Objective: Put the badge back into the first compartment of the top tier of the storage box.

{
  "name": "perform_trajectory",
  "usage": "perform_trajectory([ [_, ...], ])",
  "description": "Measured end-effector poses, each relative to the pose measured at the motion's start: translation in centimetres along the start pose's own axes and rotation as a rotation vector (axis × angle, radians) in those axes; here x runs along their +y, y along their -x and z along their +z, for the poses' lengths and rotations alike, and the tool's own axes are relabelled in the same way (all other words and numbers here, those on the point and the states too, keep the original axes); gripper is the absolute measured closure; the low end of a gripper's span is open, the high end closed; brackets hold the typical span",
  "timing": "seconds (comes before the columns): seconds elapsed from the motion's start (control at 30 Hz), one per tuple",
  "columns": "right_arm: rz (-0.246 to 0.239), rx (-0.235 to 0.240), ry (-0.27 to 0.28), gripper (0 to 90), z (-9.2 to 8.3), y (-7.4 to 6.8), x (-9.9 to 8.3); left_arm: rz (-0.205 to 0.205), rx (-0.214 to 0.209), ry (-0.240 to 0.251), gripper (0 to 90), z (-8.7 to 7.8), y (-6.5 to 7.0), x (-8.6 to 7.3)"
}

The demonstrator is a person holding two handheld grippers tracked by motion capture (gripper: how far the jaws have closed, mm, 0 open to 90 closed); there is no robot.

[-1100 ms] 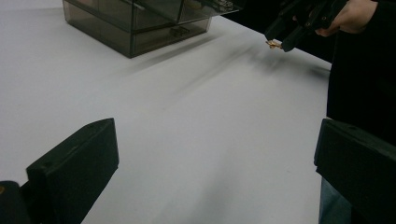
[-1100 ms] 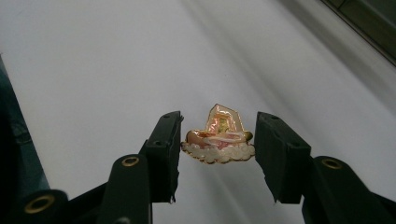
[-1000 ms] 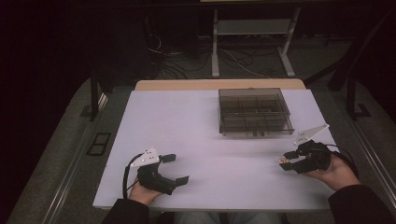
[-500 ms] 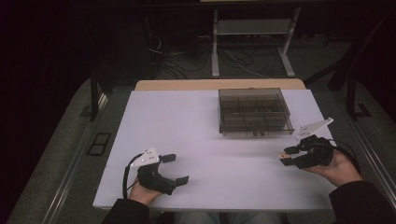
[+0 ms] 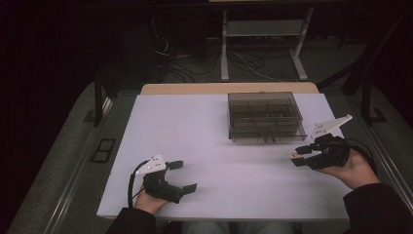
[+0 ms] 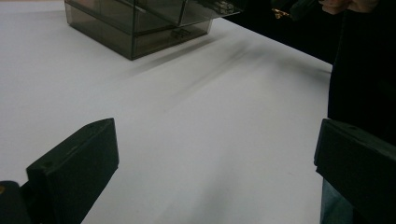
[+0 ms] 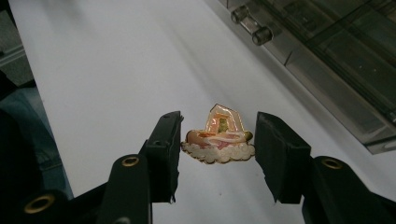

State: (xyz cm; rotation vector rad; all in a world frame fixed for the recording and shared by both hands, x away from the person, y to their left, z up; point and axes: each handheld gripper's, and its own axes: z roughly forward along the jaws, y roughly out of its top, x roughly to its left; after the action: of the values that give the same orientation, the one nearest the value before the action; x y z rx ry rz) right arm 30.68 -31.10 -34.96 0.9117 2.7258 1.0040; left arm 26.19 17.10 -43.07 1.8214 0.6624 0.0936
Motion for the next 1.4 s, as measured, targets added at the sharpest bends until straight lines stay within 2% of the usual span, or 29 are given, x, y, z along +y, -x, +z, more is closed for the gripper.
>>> perform_trajectory([
  [0.17, 0.003, 0.014, 0.027, 51.0, -0.4, 0.0, 0.7, 0.000, 0.010, 0.006, 0.0, 0.0, -0.1, 0.1],
  [0.47, 0.010, 0.016, 0.043, 51.0, -0.9, 0.1, 1.8, 0.004, 0.027, 0.011, 0.0, -0.1, -0.2, 0.1],
  [1.13, 0.015, 0.029, 0.072, 50.9, -1.0, 0.5, 3.9, -0.004, 0.059, 0.028, 0.0, -0.3, -0.4, 0.2],
  [1.4, 0.012, 0.031, 0.073, 51.0, -0.8, 0.7, 5.0, -0.014, 0.057, 0.037, 0.0, -0.3, -0.4, 0.1],
])
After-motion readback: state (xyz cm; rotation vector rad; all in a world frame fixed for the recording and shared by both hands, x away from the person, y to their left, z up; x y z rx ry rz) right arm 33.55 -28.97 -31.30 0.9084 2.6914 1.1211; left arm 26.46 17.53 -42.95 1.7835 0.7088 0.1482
